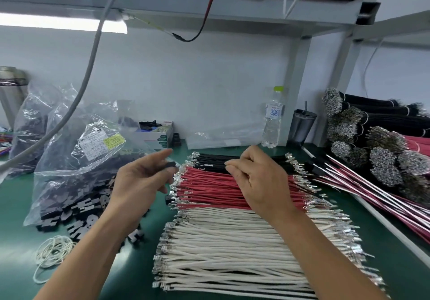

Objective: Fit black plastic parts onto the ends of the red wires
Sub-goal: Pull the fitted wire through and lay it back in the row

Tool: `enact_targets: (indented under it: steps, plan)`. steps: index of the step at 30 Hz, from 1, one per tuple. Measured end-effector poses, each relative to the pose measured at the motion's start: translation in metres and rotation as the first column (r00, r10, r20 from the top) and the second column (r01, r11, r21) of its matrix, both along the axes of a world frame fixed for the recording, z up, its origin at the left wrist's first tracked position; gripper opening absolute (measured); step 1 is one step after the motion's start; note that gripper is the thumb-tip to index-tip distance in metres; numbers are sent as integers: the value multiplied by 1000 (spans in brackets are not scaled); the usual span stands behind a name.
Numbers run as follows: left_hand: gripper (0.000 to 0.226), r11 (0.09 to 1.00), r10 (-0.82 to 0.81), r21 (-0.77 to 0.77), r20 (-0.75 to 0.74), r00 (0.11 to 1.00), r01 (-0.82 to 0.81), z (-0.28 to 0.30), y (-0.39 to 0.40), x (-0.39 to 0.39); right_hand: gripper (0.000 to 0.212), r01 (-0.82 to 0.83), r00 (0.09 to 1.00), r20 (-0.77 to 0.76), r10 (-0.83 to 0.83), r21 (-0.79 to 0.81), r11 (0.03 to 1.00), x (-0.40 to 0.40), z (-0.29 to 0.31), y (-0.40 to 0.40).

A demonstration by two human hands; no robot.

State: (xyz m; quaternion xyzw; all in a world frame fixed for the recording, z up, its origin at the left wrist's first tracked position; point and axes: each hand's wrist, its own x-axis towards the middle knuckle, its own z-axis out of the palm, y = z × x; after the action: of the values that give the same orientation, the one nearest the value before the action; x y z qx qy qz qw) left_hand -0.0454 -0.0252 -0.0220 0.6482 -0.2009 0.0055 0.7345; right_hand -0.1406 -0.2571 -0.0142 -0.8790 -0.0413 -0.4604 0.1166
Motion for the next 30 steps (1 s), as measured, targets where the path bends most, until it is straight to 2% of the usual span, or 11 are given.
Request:
enact_targets:
  steps: [4, 8, 14, 19, 25, 30]
  plan:
    - [24, 998, -43, 38, 7, 999, 43, 1, -8, -13, 13, -89, 988, -129, 90, 12, 996, -6, -6, 2]
    - [27, 988, -132, 69, -64, 989, 137, -4, -11, -13, 13, -135, 972, -185, 147, 72, 988, -7, -6, 3]
    - [20, 976, -212, 36, -90, 973, 215, -7, -14, -13, 21, -171, 964, -173, 204, 187, 967, -6, -6, 3]
    - [25, 978, -198, 44, -136, 971, 206, -7, -14, -14, 5, -168, 965, -156, 212, 254, 952, -8, -5, 3]
    - [25, 980, -186, 37, -164, 969, 195, -8, -15, -14, 6, -206, 952, -159, 260, 293, 934, -9, -4, 5]
    - [29, 984, -171, 32, -127, 977, 177, -6, -15, -16, 6, -205, 953, -162, 257, 283, 937, -9, -4, 6]
